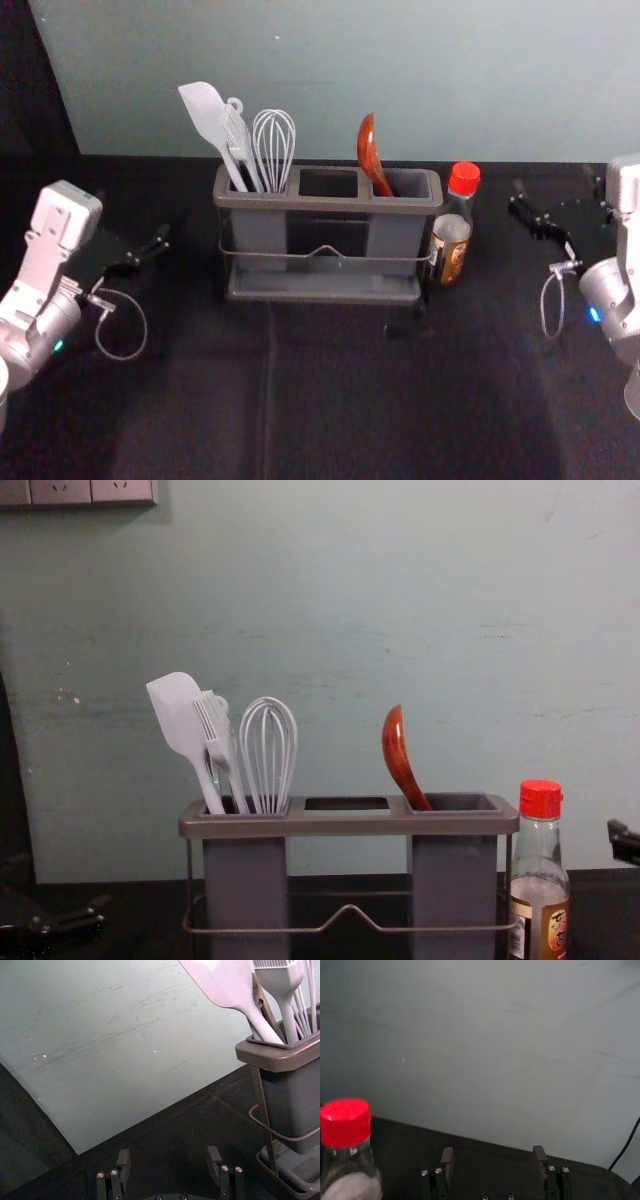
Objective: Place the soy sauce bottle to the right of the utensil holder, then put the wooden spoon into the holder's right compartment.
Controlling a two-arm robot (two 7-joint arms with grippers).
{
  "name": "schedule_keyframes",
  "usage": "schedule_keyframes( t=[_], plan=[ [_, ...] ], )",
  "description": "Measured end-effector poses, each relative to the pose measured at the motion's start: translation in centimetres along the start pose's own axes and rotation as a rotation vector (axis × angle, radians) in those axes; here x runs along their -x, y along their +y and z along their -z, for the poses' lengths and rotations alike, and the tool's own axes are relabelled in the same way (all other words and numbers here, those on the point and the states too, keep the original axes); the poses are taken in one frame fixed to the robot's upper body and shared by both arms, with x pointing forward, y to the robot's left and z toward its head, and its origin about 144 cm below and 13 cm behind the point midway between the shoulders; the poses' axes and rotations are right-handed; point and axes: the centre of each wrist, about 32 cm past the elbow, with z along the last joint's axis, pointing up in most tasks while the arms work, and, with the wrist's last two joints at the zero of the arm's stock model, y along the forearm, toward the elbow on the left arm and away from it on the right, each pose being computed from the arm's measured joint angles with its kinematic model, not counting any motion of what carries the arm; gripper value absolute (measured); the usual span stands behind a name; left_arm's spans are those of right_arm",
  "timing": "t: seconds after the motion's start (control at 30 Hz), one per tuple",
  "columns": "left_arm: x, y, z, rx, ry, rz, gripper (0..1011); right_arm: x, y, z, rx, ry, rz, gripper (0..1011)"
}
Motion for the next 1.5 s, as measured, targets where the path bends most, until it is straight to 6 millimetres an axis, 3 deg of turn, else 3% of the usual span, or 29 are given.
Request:
schedule_keyframes(
  t=[0.53, 1.5],
  plan=[
    [0.0, 0.0, 0.0, 0.000, 0.000, 0.000, 1005, 0.4, 0.2, 1.8, 0.025, -0.024, -0.027, 1003],
    [0.0, 0.0, 0.0, 0.000, 0.000, 0.000, 1005, 0.3, 0.2, 1.6, 0.034, -0.024, -0.026, 1003]
  ],
)
